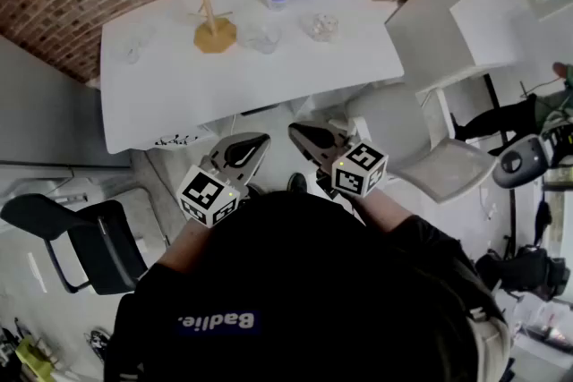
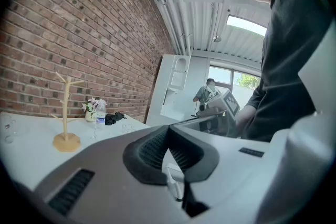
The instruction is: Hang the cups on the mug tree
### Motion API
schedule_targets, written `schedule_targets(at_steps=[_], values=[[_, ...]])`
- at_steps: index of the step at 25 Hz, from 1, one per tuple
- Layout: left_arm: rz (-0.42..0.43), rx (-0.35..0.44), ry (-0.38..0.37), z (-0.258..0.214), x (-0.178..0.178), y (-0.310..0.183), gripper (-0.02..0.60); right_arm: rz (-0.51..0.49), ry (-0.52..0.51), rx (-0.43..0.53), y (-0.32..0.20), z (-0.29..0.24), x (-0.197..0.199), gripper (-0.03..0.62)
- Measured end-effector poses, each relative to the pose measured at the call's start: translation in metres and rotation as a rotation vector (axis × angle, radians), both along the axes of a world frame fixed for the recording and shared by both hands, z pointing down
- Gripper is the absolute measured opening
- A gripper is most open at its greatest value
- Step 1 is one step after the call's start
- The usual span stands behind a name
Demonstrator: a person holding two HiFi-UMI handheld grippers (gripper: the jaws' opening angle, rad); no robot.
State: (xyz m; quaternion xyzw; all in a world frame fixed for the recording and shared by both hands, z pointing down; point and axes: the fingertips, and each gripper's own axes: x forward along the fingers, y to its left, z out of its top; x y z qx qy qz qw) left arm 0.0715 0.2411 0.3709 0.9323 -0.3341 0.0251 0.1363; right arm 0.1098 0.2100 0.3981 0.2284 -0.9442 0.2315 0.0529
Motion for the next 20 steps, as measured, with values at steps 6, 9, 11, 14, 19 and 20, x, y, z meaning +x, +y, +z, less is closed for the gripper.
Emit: schedule_targets(at_steps=[6,9,11,14,19,20], values=[[0.004,-0.001,-0.003,-0.002,0.000,0.000,0.002,0.005,0.005,0.001,0.000,0.001,0.000,0.029],[0.006,0.005,-0.003,-0.001,-0.002,0.000,0.002,0.000,0.010,-0.003,0.001,0.000,-0.004,0.029],[0.005,0.007,-0.004,-0.001,-0.004,0.000,0.002,-0.001,0.013,0.000,0.001,-0.001,-0.006,0.029],[0.005,0.015,-0.002,-0.002,-0.009,0.000,0.002,0.002,0.022,0.009,0.002,-0.002,-0.009,0.029],[0.022,0.029,-0.018,-0.004,-0.014,0.002,0.002,0.027,0.033,0.019,-0.005,-0.002,-0.013,0.031],[0.040,0.042,-0.019,-0.004,-0.013,0.003,0.002,0.034,0.029,0.016,-0.006,-0.002,-0.014,0.031]])
